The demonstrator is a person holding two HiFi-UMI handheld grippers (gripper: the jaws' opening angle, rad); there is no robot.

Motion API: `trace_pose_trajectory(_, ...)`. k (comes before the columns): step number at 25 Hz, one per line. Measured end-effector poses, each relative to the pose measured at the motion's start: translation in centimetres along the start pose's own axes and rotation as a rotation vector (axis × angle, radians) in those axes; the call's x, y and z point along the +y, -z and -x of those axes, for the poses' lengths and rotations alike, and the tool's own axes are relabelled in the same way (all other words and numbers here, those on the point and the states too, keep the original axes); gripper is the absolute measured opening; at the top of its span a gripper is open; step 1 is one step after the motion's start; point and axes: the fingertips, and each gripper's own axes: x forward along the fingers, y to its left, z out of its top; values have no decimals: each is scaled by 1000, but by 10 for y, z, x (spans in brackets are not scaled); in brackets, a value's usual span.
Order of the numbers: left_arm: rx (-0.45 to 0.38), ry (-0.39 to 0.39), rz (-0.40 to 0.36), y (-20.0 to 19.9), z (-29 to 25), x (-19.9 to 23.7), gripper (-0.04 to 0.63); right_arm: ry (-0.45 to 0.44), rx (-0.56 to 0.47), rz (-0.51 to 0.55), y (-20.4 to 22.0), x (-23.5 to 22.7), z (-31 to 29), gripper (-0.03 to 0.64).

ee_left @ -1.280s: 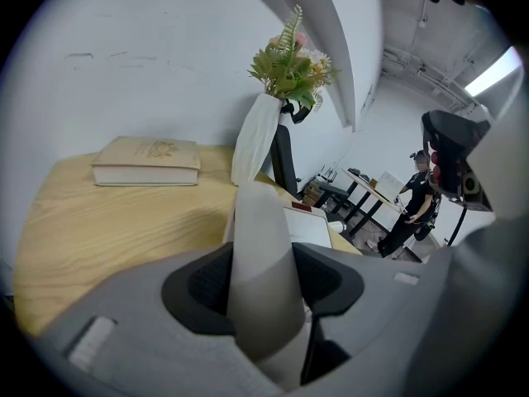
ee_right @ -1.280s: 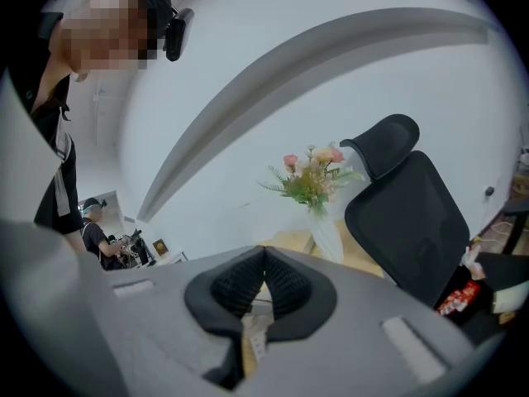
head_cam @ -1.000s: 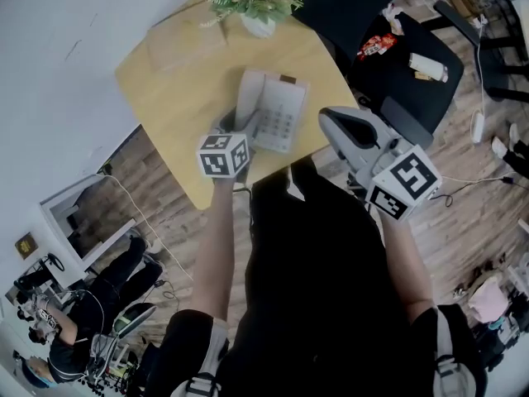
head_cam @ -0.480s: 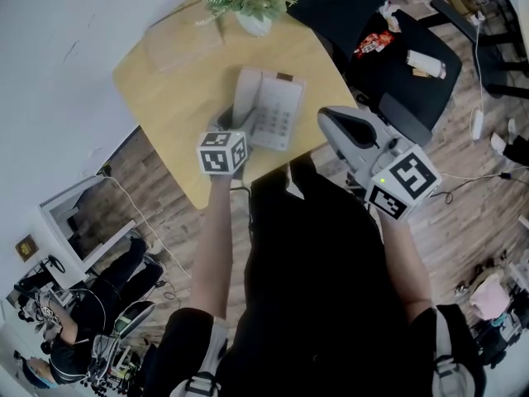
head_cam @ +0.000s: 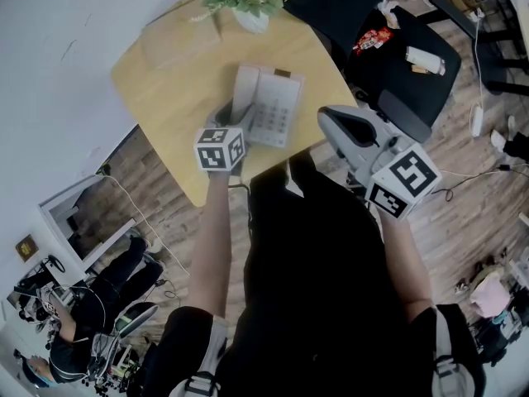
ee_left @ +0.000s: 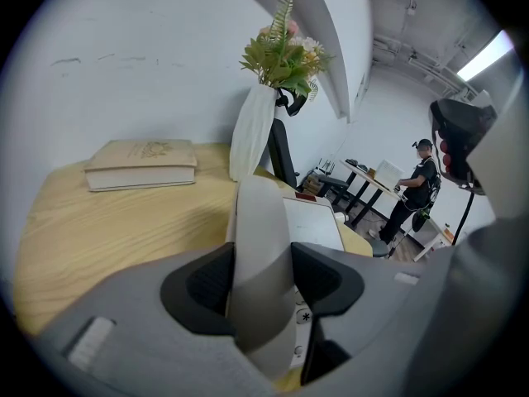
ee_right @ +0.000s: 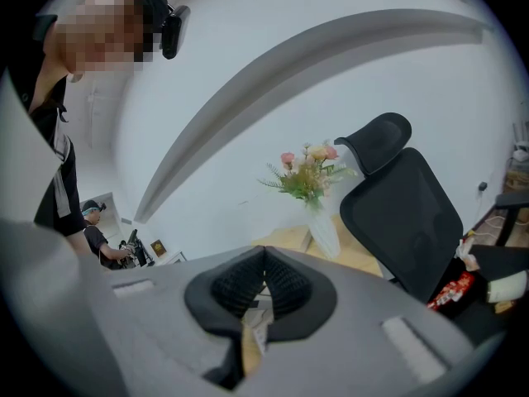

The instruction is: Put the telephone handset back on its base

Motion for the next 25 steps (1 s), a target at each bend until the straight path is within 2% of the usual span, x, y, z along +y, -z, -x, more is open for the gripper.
trace_pose_trajectory(16,-36,-1,13,-11,9,-3,216,-18,-12,-13,-4,5,5,0)
trace_pose_trajectory(25,-81,-8,-25,-30,27,-7,216,-39,-41,-11,-10,16,5,0)
